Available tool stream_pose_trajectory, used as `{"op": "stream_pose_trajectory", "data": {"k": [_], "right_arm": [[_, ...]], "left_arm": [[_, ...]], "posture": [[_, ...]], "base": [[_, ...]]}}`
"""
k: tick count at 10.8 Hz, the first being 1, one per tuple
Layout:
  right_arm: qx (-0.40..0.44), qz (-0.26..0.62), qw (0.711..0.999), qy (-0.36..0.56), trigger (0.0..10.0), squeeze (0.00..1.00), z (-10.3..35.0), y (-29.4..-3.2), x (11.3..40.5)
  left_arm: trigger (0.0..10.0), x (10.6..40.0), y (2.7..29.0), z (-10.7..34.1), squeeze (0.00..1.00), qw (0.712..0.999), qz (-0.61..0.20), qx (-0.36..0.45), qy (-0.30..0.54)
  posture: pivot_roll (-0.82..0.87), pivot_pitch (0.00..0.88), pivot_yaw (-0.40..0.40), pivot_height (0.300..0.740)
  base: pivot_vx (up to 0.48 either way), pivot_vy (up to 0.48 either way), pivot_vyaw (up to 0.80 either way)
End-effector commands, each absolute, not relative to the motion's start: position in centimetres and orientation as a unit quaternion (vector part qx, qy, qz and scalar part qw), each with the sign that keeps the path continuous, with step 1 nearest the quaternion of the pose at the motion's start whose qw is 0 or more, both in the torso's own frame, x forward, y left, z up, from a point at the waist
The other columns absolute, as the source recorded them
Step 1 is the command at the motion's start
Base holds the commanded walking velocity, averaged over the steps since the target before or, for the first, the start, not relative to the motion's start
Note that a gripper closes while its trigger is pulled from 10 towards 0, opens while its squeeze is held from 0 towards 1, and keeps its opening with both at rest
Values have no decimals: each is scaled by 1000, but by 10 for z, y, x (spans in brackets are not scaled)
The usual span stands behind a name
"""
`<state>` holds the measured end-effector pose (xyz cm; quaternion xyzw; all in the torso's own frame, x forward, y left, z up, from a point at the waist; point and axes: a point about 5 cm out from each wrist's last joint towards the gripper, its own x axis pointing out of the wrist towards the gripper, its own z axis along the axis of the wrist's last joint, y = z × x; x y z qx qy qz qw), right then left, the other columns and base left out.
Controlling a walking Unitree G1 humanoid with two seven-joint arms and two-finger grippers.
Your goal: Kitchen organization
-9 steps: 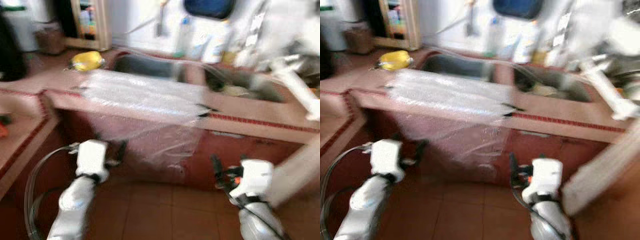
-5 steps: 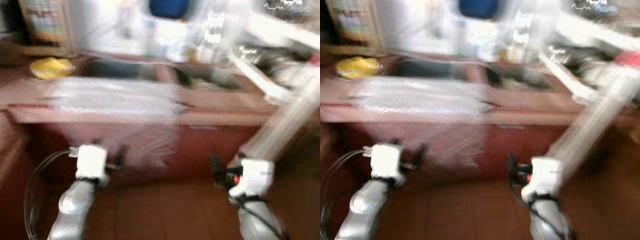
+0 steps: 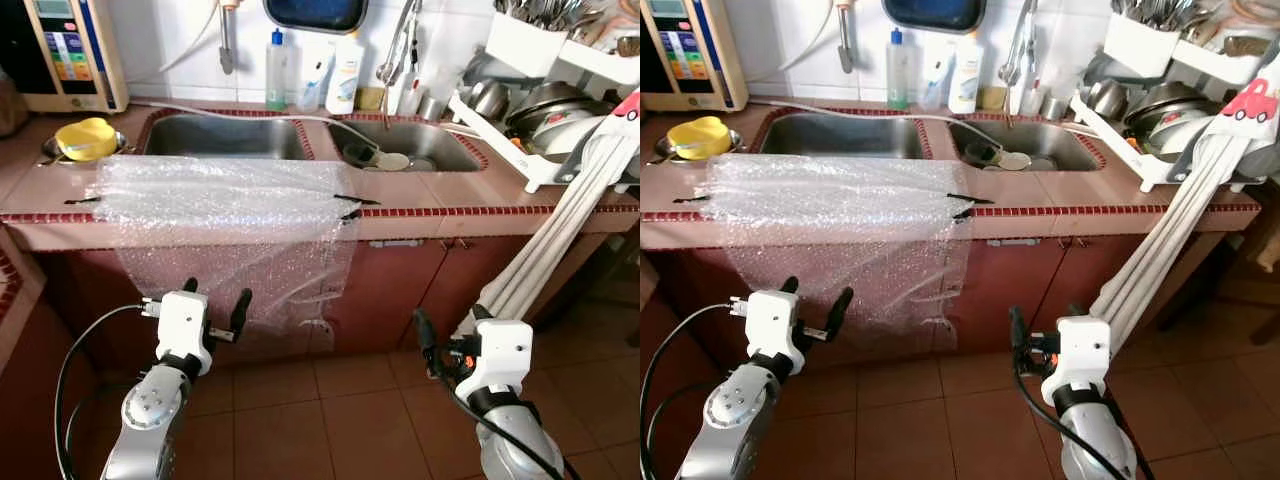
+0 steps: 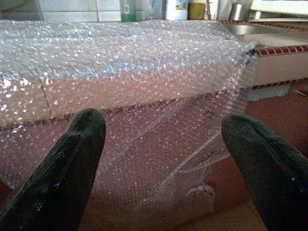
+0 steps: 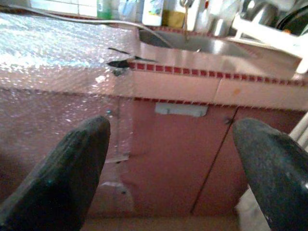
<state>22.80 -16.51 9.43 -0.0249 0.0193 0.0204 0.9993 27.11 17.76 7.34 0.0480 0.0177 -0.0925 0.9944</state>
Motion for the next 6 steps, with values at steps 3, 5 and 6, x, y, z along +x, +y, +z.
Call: {"op": "stream_pose_trajectory", "data": {"k": [3, 5, 6], "right_arm": [[-4, 35, 999, 25, 10000, 0, 94, -166, 227], [30, 43, 998, 26, 10000, 0, 94, -164, 227], [28, 43, 998, 24, 10000, 0, 96, -164, 227]], "left_arm": [[10000, 271, 175, 74, 0, 994, -96, 42, 21], [10000, 271, 176, 73, 0, 994, -95, 42, 26], [10000, 272, 176, 73, 0, 994, -95, 43, 27]], "posture": [[52, 0, -75, 740], [52, 0, -76, 740], [52, 0, -75, 740]], "base": [[0, 256, 0], [0, 285, 0], [0, 304, 0]]}}
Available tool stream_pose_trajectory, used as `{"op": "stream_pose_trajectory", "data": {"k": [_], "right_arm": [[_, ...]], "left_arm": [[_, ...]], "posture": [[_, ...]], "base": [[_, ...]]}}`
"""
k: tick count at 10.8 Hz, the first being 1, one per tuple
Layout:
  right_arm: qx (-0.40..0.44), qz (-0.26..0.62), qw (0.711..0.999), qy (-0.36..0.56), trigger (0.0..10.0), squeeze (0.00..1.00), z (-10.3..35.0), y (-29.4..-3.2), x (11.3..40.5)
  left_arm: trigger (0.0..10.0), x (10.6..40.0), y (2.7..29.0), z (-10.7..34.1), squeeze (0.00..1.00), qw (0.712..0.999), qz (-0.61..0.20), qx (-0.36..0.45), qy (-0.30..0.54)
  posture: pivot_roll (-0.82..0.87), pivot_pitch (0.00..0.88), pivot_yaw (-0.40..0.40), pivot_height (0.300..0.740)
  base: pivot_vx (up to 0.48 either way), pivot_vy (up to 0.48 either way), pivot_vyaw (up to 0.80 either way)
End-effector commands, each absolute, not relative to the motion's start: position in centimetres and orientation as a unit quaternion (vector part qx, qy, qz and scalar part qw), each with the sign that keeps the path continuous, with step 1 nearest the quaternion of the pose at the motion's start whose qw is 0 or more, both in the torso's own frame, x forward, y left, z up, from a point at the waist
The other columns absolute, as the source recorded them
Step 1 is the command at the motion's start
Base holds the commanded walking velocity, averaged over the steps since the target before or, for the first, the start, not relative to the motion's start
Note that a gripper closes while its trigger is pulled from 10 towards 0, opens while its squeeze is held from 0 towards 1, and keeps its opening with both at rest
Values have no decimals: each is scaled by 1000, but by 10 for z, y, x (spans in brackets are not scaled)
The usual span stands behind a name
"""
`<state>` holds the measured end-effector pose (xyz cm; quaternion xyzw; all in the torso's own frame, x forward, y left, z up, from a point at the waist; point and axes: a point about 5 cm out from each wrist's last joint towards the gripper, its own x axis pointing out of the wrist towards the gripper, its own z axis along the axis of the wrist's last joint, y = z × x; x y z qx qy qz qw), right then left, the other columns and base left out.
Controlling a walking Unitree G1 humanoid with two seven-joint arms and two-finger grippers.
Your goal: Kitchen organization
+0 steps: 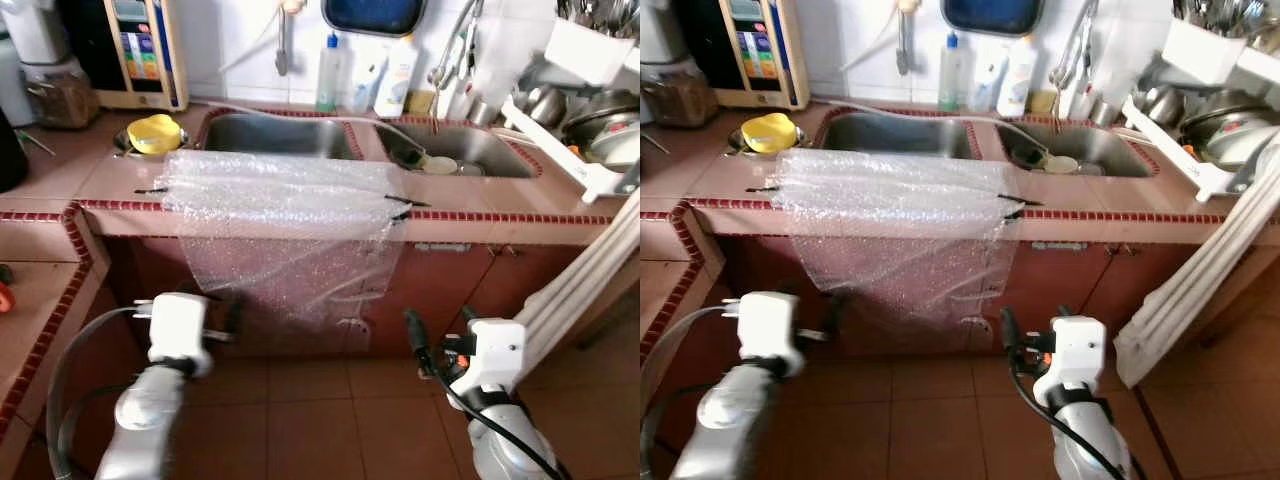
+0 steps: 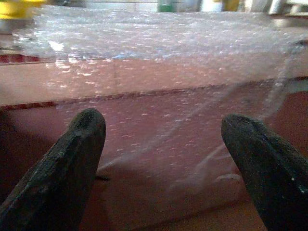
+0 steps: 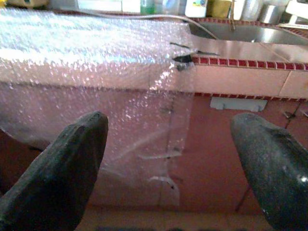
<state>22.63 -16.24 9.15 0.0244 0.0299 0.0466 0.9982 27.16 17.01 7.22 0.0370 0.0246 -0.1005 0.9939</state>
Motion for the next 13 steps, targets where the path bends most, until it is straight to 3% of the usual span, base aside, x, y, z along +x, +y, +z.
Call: {"op": "stream_pose_trajectory", "data": {"k": [1, 6, 13], "right_arm": [[14, 41, 999, 26, 10000, 0, 95, -165, 227], [24, 53, 998, 29, 10000, 0, 94, -162, 228], [-32, 65, 997, 6, 10000, 0, 101, -155, 232]], "left_arm": [[10000, 271, 176, 73, 0, 994, -94, 42, 28], [10000, 272, 175, 71, 0, 994, -95, 45, 34], [10000, 267, 165, 75, 0, 989, -129, 72, 12]], "posture": [[52, 0, -73, 740], [58, 0, -75, 740], [61, 0, -69, 740]], "base": [[0, 307, 0], [0, 355, 0], [0, 0, 0]]}}
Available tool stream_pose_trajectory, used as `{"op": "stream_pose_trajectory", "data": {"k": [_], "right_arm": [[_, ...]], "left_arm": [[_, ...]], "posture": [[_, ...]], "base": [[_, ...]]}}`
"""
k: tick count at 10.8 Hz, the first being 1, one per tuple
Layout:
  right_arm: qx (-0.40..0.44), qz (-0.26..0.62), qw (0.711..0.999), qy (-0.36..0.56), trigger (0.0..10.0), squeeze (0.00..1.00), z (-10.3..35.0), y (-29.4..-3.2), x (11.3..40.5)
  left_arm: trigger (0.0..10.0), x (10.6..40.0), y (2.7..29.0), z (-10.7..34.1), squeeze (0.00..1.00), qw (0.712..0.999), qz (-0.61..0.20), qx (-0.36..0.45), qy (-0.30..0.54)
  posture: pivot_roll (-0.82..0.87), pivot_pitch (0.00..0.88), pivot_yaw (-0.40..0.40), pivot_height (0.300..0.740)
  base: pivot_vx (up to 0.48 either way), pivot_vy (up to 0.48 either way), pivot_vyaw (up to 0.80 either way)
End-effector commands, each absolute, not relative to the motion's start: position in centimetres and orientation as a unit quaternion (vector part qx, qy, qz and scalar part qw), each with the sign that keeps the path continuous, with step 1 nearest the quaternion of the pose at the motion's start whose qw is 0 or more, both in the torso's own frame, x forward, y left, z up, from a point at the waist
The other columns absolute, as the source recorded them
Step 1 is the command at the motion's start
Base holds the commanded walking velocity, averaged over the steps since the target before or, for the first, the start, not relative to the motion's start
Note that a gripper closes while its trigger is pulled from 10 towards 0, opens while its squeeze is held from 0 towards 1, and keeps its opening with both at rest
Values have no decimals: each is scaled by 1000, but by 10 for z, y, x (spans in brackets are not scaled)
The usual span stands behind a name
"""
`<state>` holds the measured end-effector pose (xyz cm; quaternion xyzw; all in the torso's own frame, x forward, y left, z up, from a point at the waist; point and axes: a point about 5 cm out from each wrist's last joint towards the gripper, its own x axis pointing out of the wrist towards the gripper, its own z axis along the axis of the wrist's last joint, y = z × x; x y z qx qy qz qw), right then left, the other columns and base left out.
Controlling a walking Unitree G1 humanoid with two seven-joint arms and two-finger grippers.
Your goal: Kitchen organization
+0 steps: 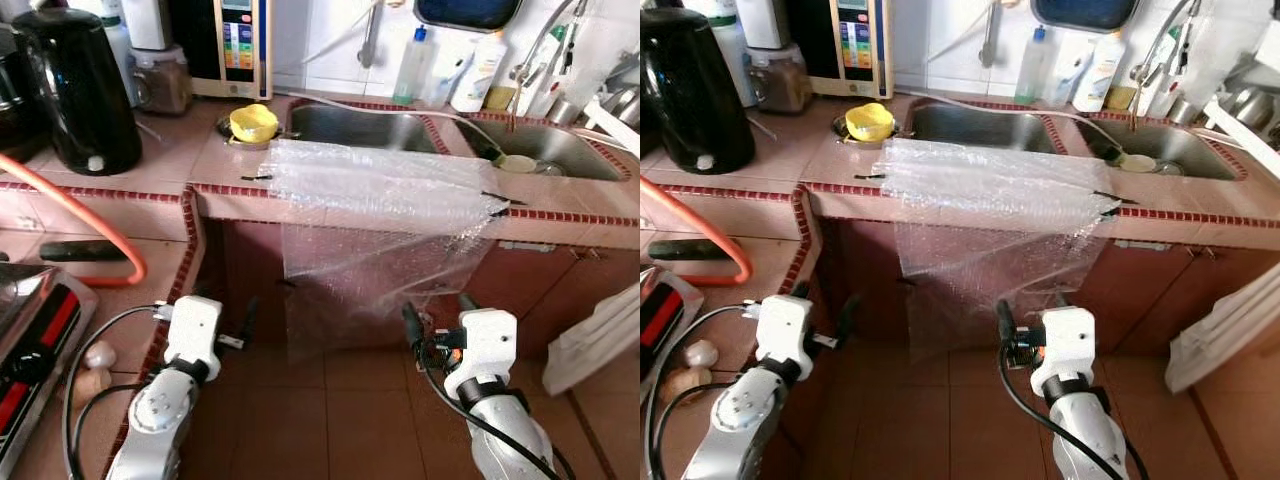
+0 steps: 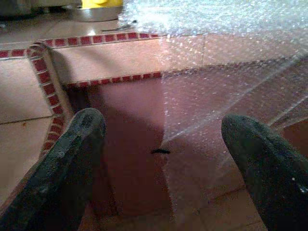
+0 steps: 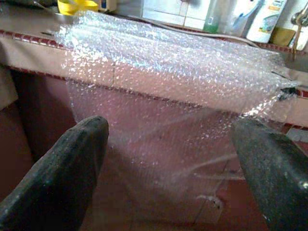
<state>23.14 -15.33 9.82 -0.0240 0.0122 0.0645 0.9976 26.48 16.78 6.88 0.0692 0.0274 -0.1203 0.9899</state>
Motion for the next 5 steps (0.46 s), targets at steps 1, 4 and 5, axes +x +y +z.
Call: {"op": "stream_pose_trajectory", "data": {"k": [1, 4, 5], "right_arm": [[-20, 69, 997, 22, 10000, 0, 97, -155, 230], [-29, 46, 998, 2, 10000, 0, 102, -163, 234], [-30, 47, 998, -6, 10000, 0, 104, -164, 233]], "left_arm": [[10000, 268, 163, 77, 0, 988, -135, 69, 8], [10000, 270, 157, 80, 0, 988, -148, 43, 5], [10000, 270, 155, 81, 0, 987, -152, 43, 1]], "posture": [[61, 0, -68, 740], [56, 0, -67, 740], [57, 0, -67, 740]], "base": [[0, 0, 0], [0, 0, 0], [270, 0, 0]]}}
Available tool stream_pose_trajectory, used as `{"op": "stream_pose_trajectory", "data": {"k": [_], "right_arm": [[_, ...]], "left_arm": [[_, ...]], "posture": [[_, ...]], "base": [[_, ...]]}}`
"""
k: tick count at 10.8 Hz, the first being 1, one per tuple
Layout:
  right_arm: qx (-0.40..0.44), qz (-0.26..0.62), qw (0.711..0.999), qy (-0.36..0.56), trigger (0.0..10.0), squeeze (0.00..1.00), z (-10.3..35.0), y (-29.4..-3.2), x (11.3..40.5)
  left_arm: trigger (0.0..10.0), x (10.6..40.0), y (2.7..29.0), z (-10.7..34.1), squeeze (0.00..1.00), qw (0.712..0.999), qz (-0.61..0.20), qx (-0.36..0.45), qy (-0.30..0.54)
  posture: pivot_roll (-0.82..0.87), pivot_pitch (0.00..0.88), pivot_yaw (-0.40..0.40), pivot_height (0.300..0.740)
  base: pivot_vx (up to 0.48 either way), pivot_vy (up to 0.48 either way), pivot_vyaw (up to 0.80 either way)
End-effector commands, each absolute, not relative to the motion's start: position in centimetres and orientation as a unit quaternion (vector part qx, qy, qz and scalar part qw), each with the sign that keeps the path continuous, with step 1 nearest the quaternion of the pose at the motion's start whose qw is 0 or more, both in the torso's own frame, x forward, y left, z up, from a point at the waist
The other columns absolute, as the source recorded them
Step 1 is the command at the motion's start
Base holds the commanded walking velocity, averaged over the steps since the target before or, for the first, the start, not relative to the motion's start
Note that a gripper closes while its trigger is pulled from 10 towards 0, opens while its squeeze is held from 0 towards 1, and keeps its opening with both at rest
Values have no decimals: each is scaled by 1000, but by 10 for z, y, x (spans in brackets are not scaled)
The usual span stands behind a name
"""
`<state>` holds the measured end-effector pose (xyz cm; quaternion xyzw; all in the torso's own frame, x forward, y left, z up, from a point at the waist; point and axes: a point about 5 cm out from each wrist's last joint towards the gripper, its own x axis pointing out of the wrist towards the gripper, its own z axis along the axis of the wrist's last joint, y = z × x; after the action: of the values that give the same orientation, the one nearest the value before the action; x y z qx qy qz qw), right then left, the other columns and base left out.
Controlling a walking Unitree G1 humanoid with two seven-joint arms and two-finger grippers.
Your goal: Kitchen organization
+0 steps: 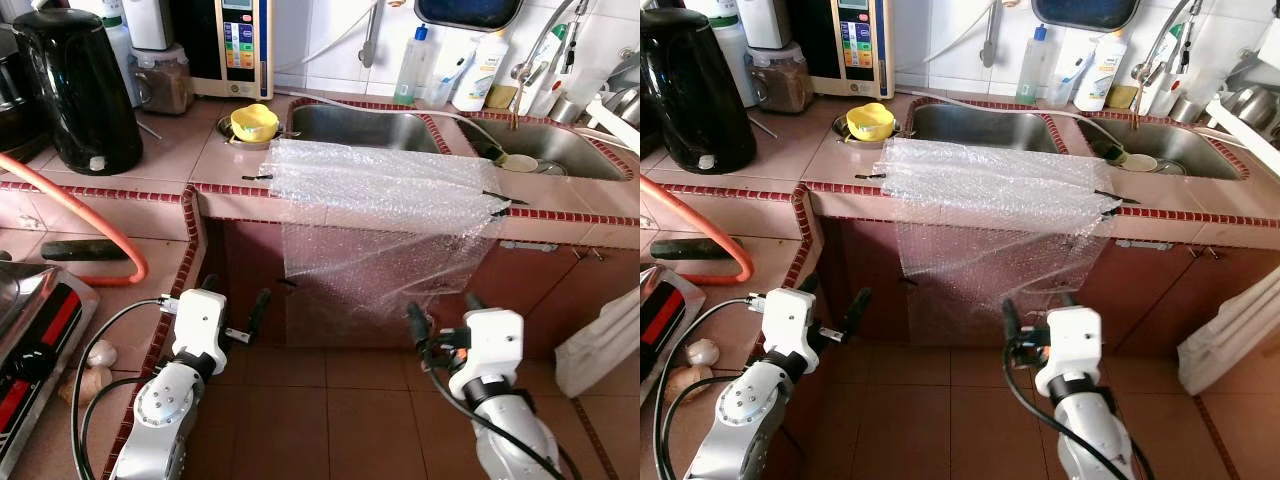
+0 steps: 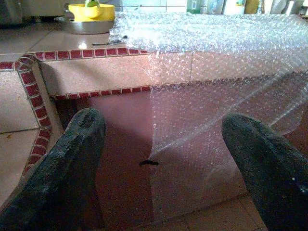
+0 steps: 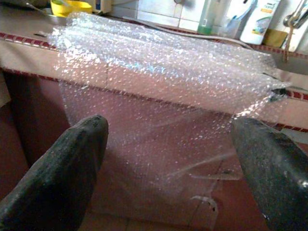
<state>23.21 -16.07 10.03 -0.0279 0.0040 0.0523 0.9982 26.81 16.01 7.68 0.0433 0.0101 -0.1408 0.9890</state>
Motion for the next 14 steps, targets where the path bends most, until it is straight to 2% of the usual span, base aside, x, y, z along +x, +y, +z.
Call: {"op": "stream_pose_trajectory", "data": {"k": [1, 11, 14], "right_arm": [[-31, 45, 998, -6, 10000, 0, 105, -165, 233], [-40, 48, 998, -14, 10000, 0, 105, -167, 234], [-42, 41, 998, -30, 10000, 0, 110, -170, 234]], "left_arm": [[10000, 270, 155, 81, 0, 988, -152, 40, 1], [10000, 267, 149, 76, 0, 984, -176, 24, 15], [10000, 270, 145, 85, 0, 981, -189, 33, -8]], "posture": [[57, 0, -69, 740], [47, 0, -75, 740], [46, 0, -75, 740]], "base": [[296, 0, 0], [327, 0, 0], [328, 0, 0]]}}
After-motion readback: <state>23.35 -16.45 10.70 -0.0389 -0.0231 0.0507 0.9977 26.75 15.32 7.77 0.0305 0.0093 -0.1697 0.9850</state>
